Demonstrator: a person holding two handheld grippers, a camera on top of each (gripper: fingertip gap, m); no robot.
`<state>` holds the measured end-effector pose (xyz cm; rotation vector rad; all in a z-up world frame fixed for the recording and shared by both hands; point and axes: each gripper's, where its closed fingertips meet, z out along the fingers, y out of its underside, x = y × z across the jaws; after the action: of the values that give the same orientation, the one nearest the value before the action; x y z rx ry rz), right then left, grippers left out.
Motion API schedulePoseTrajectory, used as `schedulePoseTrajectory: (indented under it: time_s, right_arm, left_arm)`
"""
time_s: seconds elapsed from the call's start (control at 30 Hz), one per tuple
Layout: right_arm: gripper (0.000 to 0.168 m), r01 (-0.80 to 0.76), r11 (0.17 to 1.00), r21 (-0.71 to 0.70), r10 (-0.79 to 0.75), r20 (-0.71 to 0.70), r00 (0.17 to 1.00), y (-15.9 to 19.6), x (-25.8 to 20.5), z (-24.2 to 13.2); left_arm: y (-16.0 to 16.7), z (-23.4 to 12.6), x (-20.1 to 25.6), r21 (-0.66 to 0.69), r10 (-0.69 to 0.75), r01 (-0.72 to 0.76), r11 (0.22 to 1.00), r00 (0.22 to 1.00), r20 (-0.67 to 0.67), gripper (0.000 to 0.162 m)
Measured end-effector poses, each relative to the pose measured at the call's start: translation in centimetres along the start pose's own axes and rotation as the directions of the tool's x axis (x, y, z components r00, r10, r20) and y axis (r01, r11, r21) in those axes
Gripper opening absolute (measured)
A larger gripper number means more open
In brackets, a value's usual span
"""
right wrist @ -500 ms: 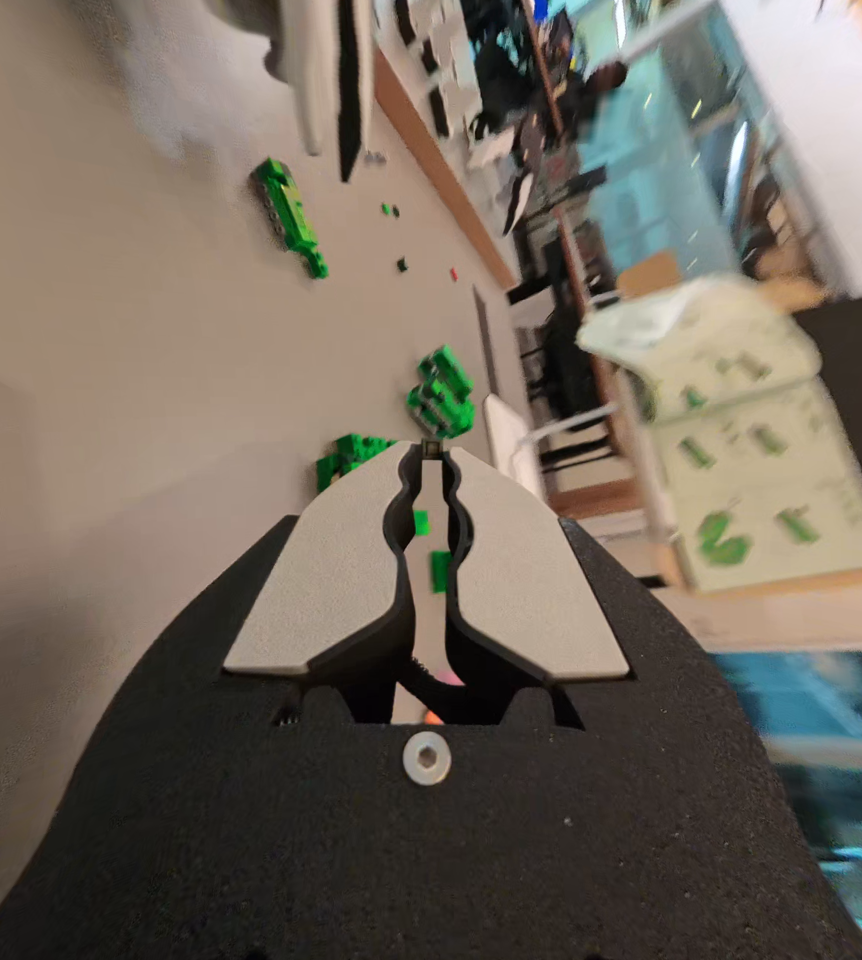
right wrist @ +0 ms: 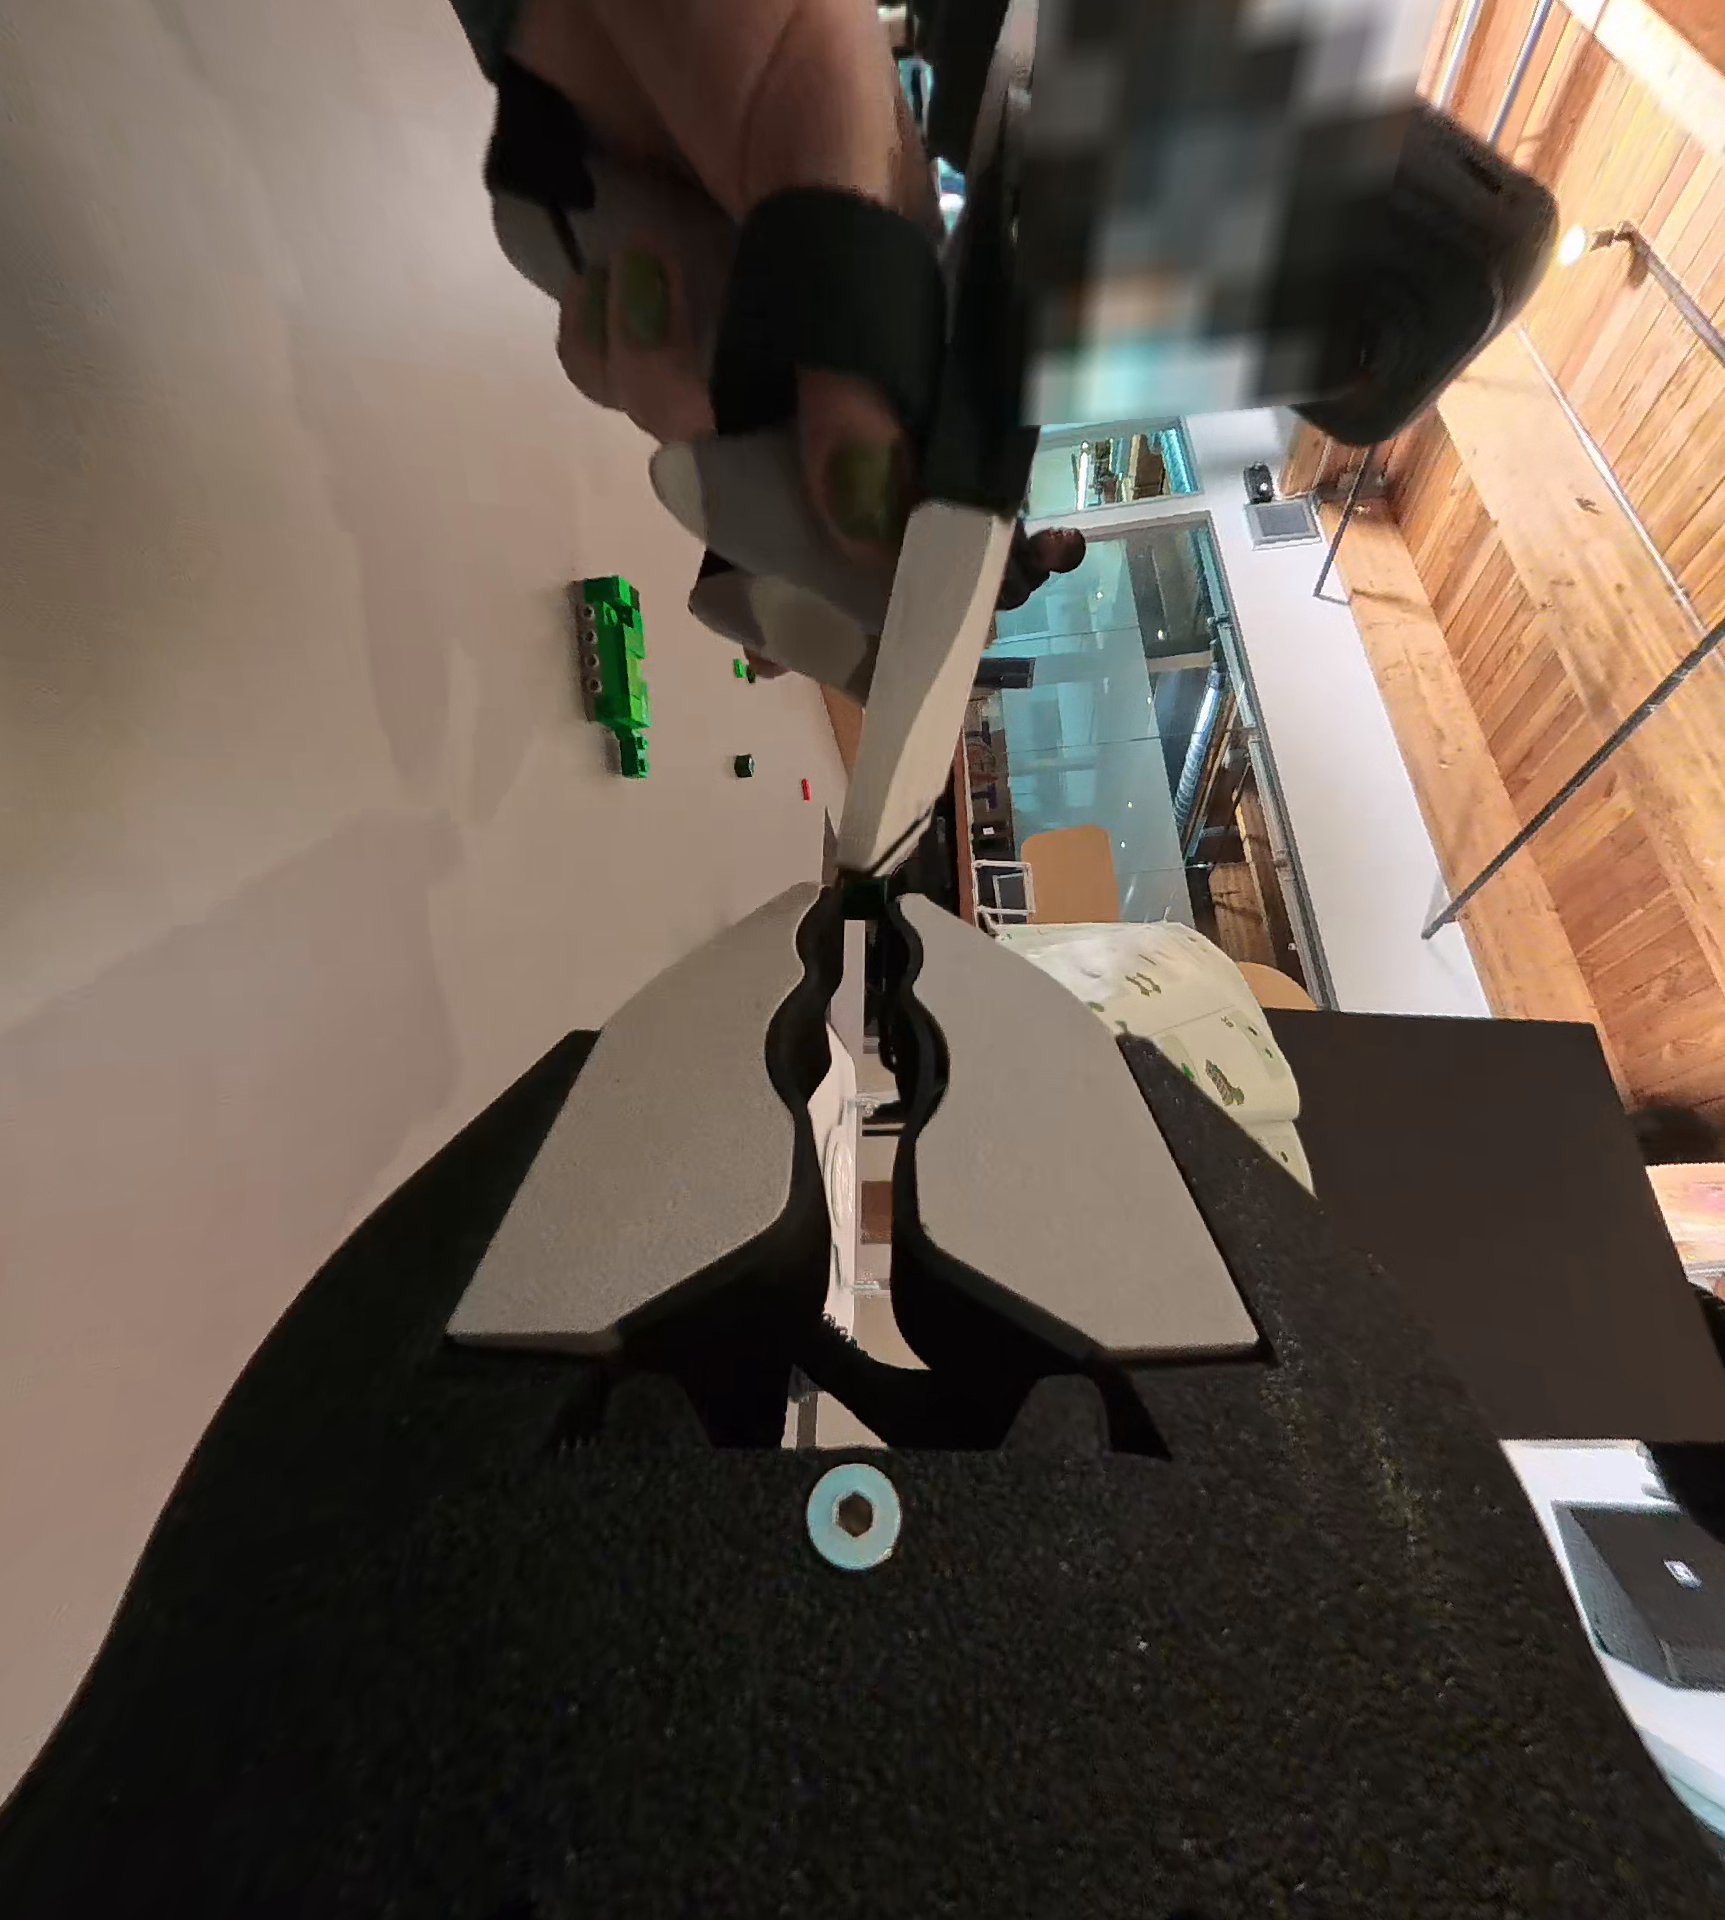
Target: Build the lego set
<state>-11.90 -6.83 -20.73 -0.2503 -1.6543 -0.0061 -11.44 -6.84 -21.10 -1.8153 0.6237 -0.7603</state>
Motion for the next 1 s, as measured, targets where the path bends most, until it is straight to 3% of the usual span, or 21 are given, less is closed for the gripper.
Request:
schedulePoseTrajectory:
  time_s: [0.1,0.23,0.37,0.43,0.5,0.57,0.7,0.87,1.0]
  right_arm:
    - [0.007,-0.001,1.000,-0.006,0.001,-0.006,1.000,0.2,0.0,0.0]
    - [0.007,-0.027,1.000,0.004,0.027,-0.003,1.000,0.3,-0.2,-0.1]
    - [0.008,-0.149,0.989,0.005,0.149,-0.029,0.988,1.3,0.2,-0.4]
    - [0.011,-0.275,0.960,-0.049,0.274,-0.011,0.962,3.3,0.0,-0.5]
    - [0.012,-0.397,0.914,-0.084,0.399,0.005,0.917,5.0,-0.4,-0.7]
    - [0.010,-0.488,0.865,-0.119,0.493,0.020,0.870,6.3,-1.1,-0.7]
    - [0.009,-0.582,0.797,-0.162,0.596,0.056,0.801,7.1,-2.4,-0.4]
    - [0.008,-0.610,0.770,-0.188,0.634,0.117,0.764,6.7,-3.4,0.0]
    - [0.006,-0.664,0.731,-0.157,0.681,0.230,0.695,5.0,-4.0,0.5]
  left_arm:
    - [0.0,0.4,0.2,-0.002,0.023,-0.023,1.000,1.000,-0.007,0.005]
    - [0.1,0.5,0.2,0.000,0.050,-0.050,0.999,0.999,0.002,0.003]
    - [1.1,-0.1,-1.2,-0.070,0.252,-0.245,0.967,0.957,0.142,0.002]
    - [3.3,-0.7,-2.9,-0.249,0.484,-0.430,0.868,0.846,0.225,0.002]
    - [5.5,-1.3,-4.7,-0.478,0.714,-0.567,0.671,0.668,0.210,0.002]
    - [7.0,-1.3,-5.4,-0.593,0.837,-0.638,0.491,0.534,0.118,0.002]
    - [8.7,-1.0,-5.6,-0.652,0.874,-0.670,0.355,0.486,-0.023,0.003]
    - [10.1,-1.6,-6.5,-0.709,0.883,-0.678,0.195,0.436,-0.174,0.003]
    - [10.1,-1.6,-6.5,-0.699,0.890,-0.703,0.133,0.396,-0.228,0.003]
